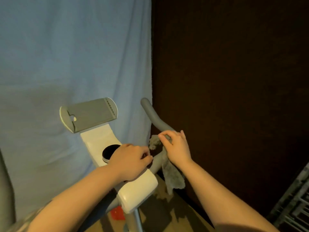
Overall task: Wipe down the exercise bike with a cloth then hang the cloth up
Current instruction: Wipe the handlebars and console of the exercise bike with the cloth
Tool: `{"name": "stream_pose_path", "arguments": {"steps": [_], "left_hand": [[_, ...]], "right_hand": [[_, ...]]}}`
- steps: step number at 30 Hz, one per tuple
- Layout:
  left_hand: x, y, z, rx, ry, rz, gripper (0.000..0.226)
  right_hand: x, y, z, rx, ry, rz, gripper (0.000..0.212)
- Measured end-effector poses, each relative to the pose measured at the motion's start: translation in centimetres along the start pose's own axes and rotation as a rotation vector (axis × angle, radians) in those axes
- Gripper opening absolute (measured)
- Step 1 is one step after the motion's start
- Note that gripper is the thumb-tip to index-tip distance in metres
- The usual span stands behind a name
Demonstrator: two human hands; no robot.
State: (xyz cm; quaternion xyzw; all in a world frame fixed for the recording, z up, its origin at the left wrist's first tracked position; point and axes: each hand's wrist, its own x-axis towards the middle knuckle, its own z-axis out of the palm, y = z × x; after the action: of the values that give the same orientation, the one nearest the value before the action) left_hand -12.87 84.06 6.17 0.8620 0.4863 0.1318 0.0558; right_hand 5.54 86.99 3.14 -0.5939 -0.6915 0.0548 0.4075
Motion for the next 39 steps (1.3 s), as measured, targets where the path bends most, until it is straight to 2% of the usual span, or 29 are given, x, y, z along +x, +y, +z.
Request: {"name": "stream_pose_path", "arguments": {"steps": [2,4,5,7,8,9,11,12,14,18,20,22,25,27,31,33,37,39], "left_hand": [[-0.3,0.3,0.7,0.036,0.060,-0.019,0.035],[-0.5,0.1,0.8,-0.016,0.112,-0.053,0.035],[-0.5,0.0,0.8,-0.051,0.140,-0.074,0.035],[-0.6,-0.1,0.7,-0.098,0.199,-0.097,0.037],[-0.8,0.0,0.6,-0.119,0.224,-0.111,0.035],[-1.0,0.2,0.5,-0.149,0.243,-0.128,0.031],[-1.3,0.5,0.4,-0.217,0.273,-0.136,0.021],[-1.3,0.6,0.3,-0.244,0.283,-0.131,0.018],[-1.3,0.6,0.2,-0.272,0.278,-0.106,0.015],[-1.4,0.8,0.0,-0.307,0.251,-0.044,0.022],[-1.4,0.8,0.1,-0.309,0.237,-0.035,0.033],[-1.4,0.5,0.3,-0.338,0.244,-0.060,0.036],[-1.0,0.2,0.4,-0.451,0.289,-0.091,0.020],[-1.0,0.1,0.4,-0.465,0.342,-0.117,0.018],[-1.2,0.5,0.4,-0.382,0.358,-0.131,0.013],[-1.2,0.6,0.4,-0.340,0.351,-0.111,0.011],[-1.1,0.6,-0.9,-0.305,0.322,-0.062,0.010],[-0.5,1.0,-3.1,-0.267,0.333,-0.021,0.008]], "right_hand": [[-0.3,-1.0,0.5,-0.047,0.005,0.065,0.025],[-1.4,-1.9,0.9,-0.033,-0.083,0.019,0.032],[-1.7,-2.2,0.4,0.097,-0.167,0.020,0.031],[-1.5,-2.5,-1.3,0.513,-0.339,0.099,0.025],[-1.3,-2.1,-2.1,0.609,-0.330,0.094,0.025],[-1.3,-1.6,-2.8,0.575,-0.256,0.054,0.025],[-1.7,0.2,-3.0,0.220,-0.079,-0.025,0.030],[-2.6,0.7,-2.8,0.089,-0.071,-0.013,0.031],[-4.3,1.0,-1.6,0.023,-0.080,0.058,0.035],[-5.5,-1.2,-0.6,0.086,0.067,0.037,0.022],[-4.4,-2.6,-1.1,0.166,0.032,0.043,0.016],[-3.2,-3.6,-2.3,0.354,-0.017,0.085,0.011],[-1.7,-4.6,-4.6,0.648,-0.118,0.158,0.016],[-1.5,-4.3,-5.6,0.730,-0.201,0.218,0.024],[-2.7,-1.8,-6.0,0.391,-0.143,0.283,0.034],[-3.2,-1.2,-5.9,0.340,-0.101,0.289,0.037],[-2.5,-2.2,-7.2,0.258,-0.058,0.161,0.042],[-1.4,-3.2,-9.1,0.148,-0.080,0.056,0.033]]}}
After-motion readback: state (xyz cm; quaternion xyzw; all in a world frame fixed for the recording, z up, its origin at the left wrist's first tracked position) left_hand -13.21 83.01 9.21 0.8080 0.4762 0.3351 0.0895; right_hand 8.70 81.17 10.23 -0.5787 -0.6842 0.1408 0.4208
